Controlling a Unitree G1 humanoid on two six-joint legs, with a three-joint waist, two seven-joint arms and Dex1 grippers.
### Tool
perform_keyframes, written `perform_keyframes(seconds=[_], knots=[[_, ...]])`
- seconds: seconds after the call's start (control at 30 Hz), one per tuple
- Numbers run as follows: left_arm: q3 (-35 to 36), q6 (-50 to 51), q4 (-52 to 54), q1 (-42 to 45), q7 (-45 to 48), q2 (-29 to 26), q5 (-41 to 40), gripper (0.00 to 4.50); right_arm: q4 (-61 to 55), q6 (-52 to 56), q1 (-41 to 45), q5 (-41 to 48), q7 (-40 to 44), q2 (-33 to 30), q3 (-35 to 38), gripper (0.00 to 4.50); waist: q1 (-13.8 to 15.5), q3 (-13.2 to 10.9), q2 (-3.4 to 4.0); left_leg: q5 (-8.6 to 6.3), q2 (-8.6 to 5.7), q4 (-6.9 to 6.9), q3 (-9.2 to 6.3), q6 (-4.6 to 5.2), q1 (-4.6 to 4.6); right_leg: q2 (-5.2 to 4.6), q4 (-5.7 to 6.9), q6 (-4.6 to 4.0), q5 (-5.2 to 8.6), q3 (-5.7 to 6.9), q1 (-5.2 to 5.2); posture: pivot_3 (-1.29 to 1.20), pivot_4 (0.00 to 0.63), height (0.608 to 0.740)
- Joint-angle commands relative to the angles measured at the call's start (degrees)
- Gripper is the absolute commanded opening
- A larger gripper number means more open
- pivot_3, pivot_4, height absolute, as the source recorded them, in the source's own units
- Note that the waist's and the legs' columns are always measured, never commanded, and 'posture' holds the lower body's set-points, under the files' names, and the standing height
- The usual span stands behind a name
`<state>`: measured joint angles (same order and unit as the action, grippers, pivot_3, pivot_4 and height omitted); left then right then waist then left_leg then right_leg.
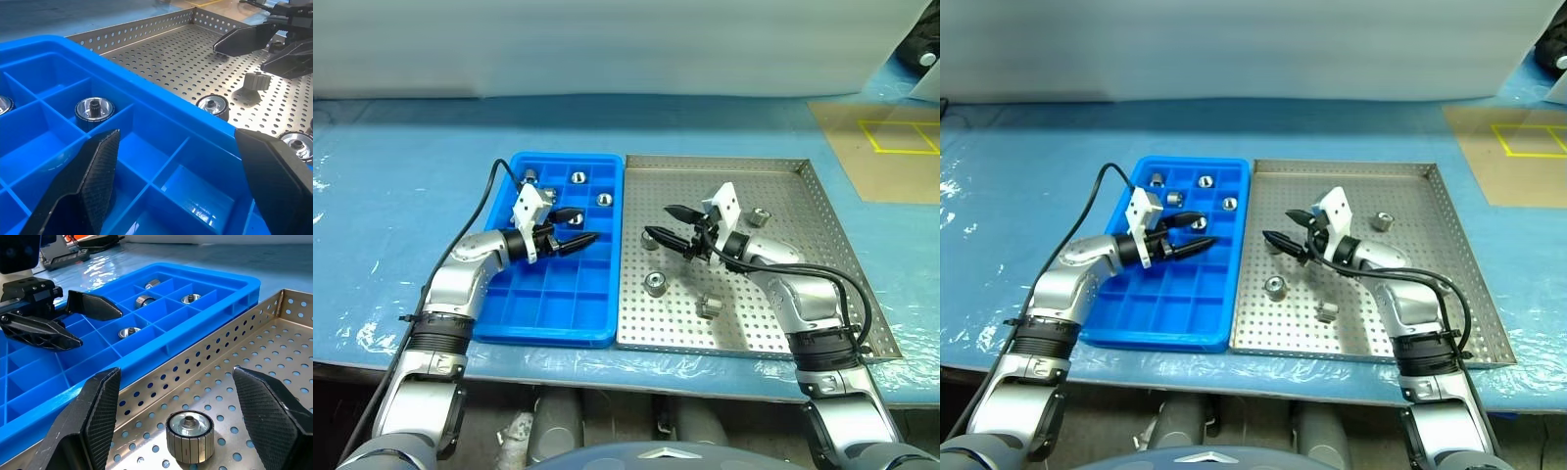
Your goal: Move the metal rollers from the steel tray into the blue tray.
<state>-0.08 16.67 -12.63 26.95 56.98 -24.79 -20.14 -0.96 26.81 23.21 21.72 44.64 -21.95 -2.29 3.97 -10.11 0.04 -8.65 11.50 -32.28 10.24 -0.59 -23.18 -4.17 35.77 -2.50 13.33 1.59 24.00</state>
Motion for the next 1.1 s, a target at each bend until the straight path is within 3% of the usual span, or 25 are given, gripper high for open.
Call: perform_keyframes(seconds=[0.03, 0.3, 0.43, 0.6, 0.8, 0.97, 1.1], knots=[[0.5, -0.6, 1.4, 1.3, 0.3, -0.5, -0.5, 3.96, -2.3, -0.2, -0.2, 1.1, -0.2, -0.2, 1.1, 3.73, 0.0, 0.0, 0.0, 0.0, 0.0, 0.0, 0.0, 0.0, 0.0, 0.0, 0.0, 0.0, 0.0, 0.0, 0.0, -0.04, 0.15, 0.74], [0.8, -0.7, -0.3, 4.4, 0.7, 0.3, -1.1, 3.96, -4.0, 0.7, -0.8, 1.7, -0.3, -0.9, 1.9, 3.73, 0.0, 0.0, 0.0, 0.0, 0.0, -0.01, 0.0, 0.0, 0.0, 0.0, 0.01, 0.0, 0.0, 0.0, 0.0, -0.08, 0.15, 0.74], [-2.2, -2.7, -5.5, 12.0, 4.5, 1.8, 0.2, 3.96, -6.7, 3.4, -0.8, 4.3, 0.7, -3.5, 4.7, 3.73, 0.3, 0.0, 0.0, 0.0, -0.04, -0.05, 0.0, 0.0, -0.03, -0.01, 0.02, 0.0, 0.0, 0.0, -0.02, -0.11, 0.15, 0.74], [-8.2, -11.7, -23.9, 26.3, 13.1, 6.1, 6.2, 3.96, -12.4, 6.7, -3.7, 6.9, 2.4, -9.6, 7.9, 3.73, 0.2, 0.0, -0.01, 0.0, -0.12, -0.16, -0.02, 0.02, 0.0, -0.03, -0.03, 0.09, -0.05, -0.06, -0.18, -0.22, 0.15, 0.74], [-13.8, -25.2, -47.4, 39.2, 18.0, 10.1, 16.4, 3.96, -19.1, 7.6, -10.6, 7.6, -3.7, -8.7, 11.0, 3.73, -1.7, 0.0, -0.02, 0.03, -0.3, -0.16, -0.01, 0.22, 0.09, 0.0, -0.15, 0.14, -0.08, -0.11, -0.27, -0.34, 0.15, 0.74], [-17.5, -31.5, -56.6, 45.1, 23.8, 10.5, 23.6, 3.96, -26.1, 8.6, -17.4, 8.1, -8.8, -6.8, 12.2, 3.73, -3.1, 0.0, -0.02, -0.05, -0.35, -0.12, -0.03, 0.4, 0.05, -0.01, -0.27, 0.18, -0.1, -0.09, -0.26, -0.44, 0.15, 0.74], [-20.4, -33.4, -61.0, 48.7, 22.3, 11.0, 30.0, 3.96, -29.8, 8.6, -22.2, 8.4, -12.2, -6.2, 14.7, 3.73, -3.4, 0.0, -0.03, -0.16, -0.38, -0.15, -0.01, 0.29, 0.1, -0.04, -0.38, 0.25, -0.14, -0.12, -0.38, -0.5, 0.15, 0.74]])
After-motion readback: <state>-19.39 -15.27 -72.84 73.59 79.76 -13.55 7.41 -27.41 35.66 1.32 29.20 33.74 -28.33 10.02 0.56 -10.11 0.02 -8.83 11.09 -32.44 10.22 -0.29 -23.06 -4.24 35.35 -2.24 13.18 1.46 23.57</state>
